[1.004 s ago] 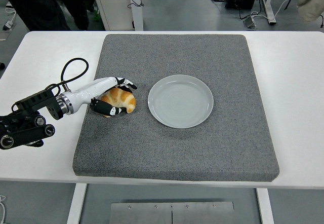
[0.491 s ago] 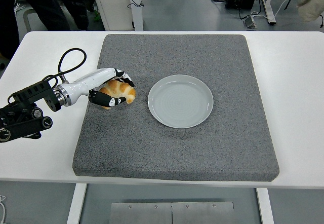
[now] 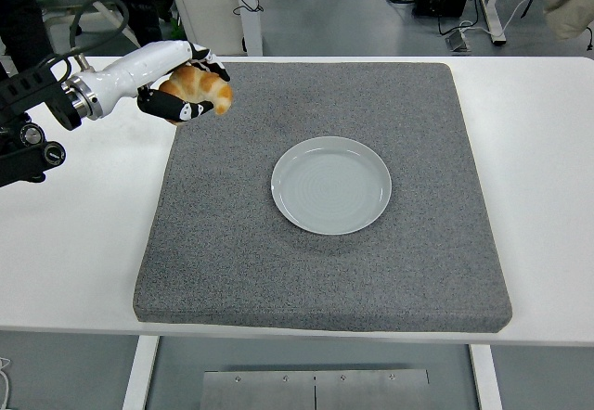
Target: Place the bread on the plate
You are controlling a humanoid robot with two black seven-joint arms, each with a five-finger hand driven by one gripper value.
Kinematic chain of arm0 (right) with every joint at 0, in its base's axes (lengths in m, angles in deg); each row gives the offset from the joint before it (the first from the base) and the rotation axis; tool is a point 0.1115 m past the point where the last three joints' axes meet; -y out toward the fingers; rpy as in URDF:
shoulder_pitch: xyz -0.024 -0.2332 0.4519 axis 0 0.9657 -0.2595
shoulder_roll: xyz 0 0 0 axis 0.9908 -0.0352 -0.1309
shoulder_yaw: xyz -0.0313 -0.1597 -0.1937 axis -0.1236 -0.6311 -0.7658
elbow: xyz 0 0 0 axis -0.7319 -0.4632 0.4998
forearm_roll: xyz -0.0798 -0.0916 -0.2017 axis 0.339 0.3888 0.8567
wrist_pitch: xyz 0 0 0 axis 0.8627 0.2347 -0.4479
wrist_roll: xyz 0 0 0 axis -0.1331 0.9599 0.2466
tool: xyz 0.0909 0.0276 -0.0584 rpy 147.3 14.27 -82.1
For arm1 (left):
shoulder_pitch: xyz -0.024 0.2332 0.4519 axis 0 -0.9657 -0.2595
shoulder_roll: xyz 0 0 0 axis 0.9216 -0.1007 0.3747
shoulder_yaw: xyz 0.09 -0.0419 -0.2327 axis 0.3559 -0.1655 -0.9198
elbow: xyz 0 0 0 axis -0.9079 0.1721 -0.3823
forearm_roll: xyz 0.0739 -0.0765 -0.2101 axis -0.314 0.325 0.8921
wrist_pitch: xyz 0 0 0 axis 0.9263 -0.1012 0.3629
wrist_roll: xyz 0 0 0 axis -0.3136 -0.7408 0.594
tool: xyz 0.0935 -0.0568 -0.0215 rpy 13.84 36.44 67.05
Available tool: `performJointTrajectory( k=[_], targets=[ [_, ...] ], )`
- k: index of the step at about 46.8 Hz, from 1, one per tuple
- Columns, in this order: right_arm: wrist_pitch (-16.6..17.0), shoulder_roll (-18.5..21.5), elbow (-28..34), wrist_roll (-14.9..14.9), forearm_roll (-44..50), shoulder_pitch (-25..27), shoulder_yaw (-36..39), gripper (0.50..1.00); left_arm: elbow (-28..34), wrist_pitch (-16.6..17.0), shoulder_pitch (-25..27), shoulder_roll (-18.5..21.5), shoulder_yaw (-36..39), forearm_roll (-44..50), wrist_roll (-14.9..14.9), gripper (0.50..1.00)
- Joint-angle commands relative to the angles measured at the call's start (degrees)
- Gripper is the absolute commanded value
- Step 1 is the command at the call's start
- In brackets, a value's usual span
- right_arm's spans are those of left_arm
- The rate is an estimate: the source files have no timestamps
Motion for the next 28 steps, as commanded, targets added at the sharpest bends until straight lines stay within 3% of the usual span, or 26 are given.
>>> performJointTrajectory(
  k=[1,20,28],
  targets=[
    [-0.02,0.00,0.00,0.00,0.00,0.01,0.00,1.000,-0.09,-0.39,2.04,0.05,0.09,-0.02,-0.11,0.500],
    [-0.02,0.00,0.00,0.00,0.00,0.01,0.00,1.000,-0.09,-5.14,10.12,1.10,0.18,-0.28,-0.46,0.500],
    [-0.02,0.00,0.00,0.00,0.00,0.01,0.00,1.000,-0.17,-4.96,10.65,-2.40,0.01,-0.28,-0.81,0.500]
  ],
)
